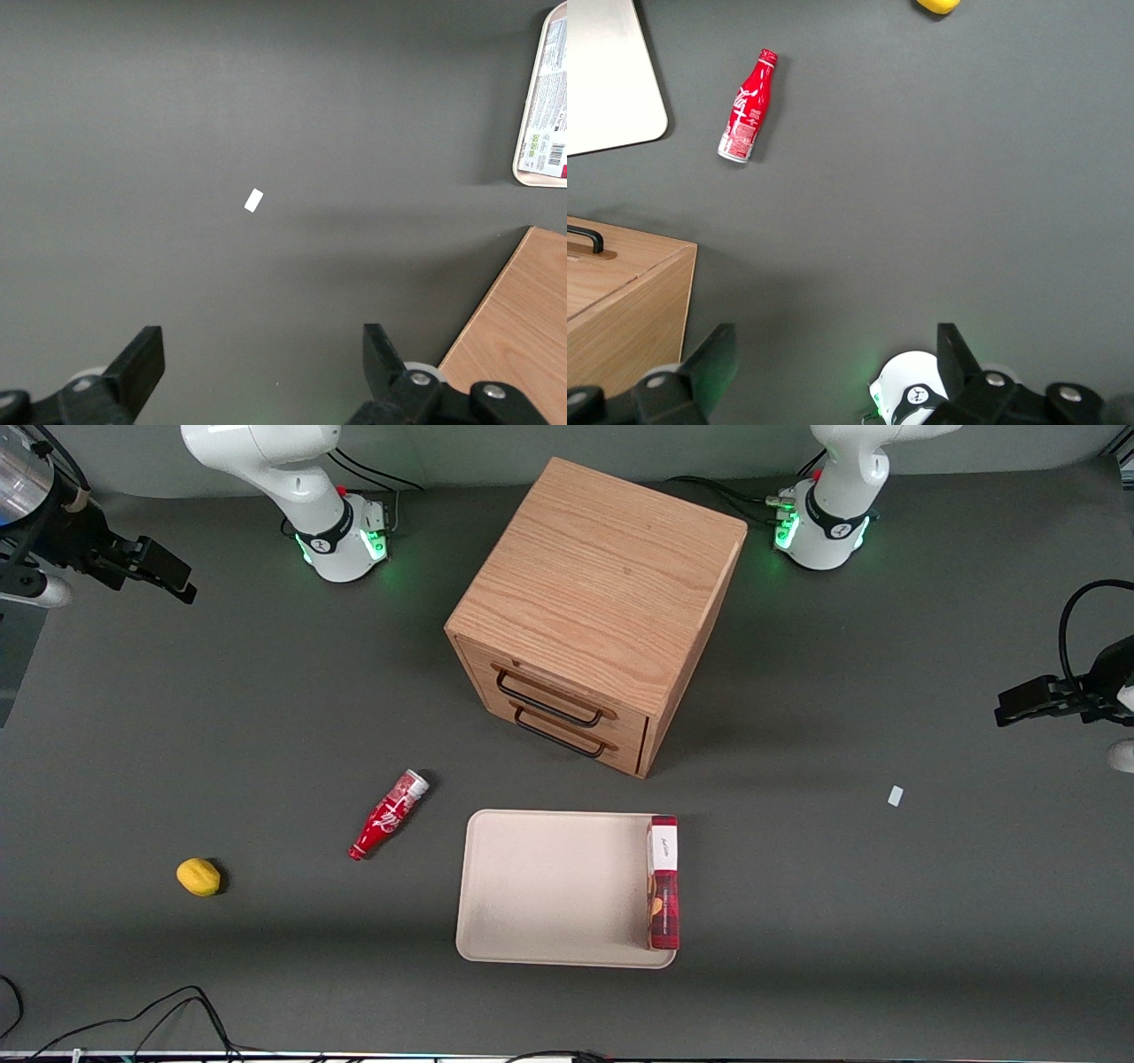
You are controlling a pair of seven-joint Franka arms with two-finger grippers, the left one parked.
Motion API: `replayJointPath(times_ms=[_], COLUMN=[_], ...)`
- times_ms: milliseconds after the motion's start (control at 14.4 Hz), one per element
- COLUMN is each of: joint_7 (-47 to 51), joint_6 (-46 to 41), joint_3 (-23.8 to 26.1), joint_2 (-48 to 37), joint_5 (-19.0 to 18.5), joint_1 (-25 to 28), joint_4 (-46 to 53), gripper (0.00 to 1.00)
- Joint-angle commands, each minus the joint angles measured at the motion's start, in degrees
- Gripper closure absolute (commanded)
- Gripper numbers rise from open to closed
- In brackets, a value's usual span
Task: Place coke bottle on tray
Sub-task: 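Move the right gripper down over the red Coca-Cola bottle lying on the table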
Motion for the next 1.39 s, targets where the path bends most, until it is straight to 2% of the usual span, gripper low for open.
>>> replayJointPath(times_ms=[0, 417, 626, 835, 974, 1322], joint_7=[0.2, -0.15, 0.73, 10.63, 17.22, 34.99], joint_6=[-0.69, -1.05, -0.96, -0.79, 2.35, 16.75], joint_3=[-0.51, -0.6, 1.5, 4.14, 5.98, 10.56], joint_2=[0.49, 1.89, 7.14, 15.4, 19.36, 29.3], joint_5=[1.1, 1.1, 1.71, 4.17, 5.84, 4.79], joint_1=[-0.02, 0.42, 0.86, 0.94, 1.03, 1.38], joint_4=[0.7, 0.88, 5.87, 12.73, 12.4, 6.44], gripper=[0.0, 0.0, 0.0, 0.0, 0.0, 0.0])
